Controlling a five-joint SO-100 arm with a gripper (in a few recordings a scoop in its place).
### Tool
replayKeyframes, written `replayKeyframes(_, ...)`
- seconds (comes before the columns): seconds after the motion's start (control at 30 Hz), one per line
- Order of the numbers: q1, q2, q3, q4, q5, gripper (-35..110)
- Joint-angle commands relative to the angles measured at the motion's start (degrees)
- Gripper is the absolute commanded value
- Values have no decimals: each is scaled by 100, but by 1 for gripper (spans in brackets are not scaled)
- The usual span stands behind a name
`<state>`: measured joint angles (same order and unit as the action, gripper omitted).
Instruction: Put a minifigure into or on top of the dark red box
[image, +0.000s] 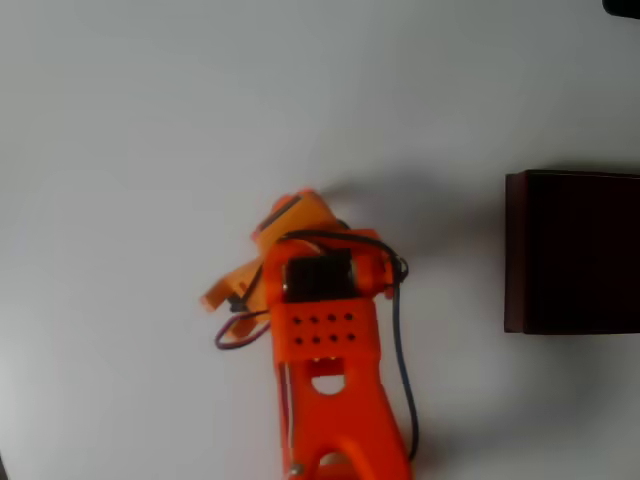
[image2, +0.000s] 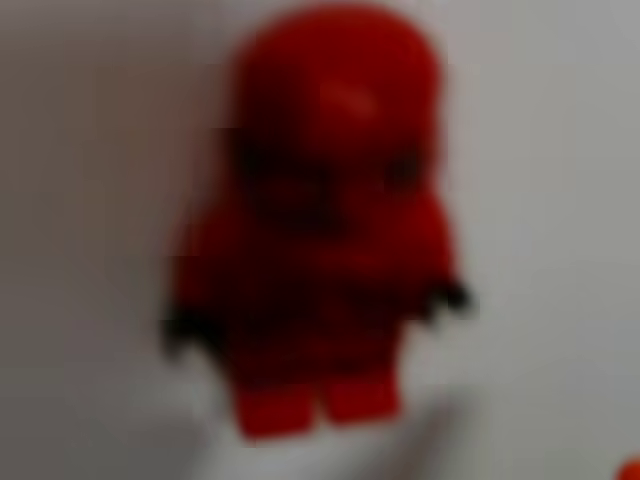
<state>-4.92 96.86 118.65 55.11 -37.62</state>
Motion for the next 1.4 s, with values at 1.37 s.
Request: replayKeyframes(1.37, -35, -703, -387, 475, 114, 14)
